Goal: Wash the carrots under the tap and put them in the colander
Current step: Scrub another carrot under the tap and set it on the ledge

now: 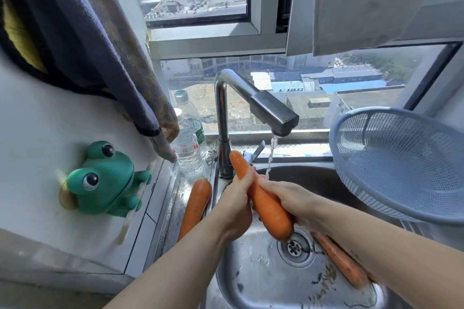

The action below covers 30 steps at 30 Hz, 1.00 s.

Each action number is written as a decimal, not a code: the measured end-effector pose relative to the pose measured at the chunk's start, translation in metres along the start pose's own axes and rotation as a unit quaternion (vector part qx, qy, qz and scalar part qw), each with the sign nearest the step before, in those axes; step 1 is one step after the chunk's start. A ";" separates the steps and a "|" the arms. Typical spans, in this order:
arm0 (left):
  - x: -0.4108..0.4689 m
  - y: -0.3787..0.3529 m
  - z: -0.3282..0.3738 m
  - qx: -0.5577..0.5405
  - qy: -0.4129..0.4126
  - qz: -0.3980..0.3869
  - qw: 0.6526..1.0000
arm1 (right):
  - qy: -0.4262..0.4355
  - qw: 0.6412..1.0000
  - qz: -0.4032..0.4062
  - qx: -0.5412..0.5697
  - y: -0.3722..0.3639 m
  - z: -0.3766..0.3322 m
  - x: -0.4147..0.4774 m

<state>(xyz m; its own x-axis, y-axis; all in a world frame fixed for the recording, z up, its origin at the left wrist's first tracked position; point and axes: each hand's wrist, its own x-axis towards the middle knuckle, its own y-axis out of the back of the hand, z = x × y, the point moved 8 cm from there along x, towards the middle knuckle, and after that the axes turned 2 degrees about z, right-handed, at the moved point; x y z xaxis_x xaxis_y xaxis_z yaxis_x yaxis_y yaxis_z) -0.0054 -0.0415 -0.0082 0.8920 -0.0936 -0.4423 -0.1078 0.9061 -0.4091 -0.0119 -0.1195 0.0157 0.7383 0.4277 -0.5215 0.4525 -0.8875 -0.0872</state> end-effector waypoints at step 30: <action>0.003 0.003 -0.002 -0.049 -0.002 0.044 0.998 | -0.038 0.993 0.038 0.107 0.000 0.013 -0.004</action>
<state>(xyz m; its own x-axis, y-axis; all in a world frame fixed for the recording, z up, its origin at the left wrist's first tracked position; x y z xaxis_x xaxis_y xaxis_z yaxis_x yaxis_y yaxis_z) -0.0038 -0.0399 -0.0130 0.8789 -0.0140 -0.4769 -0.2279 0.8658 -0.4454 -0.0210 -0.1232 0.0067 0.7232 0.3509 -0.5949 0.2738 -0.9364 -0.2195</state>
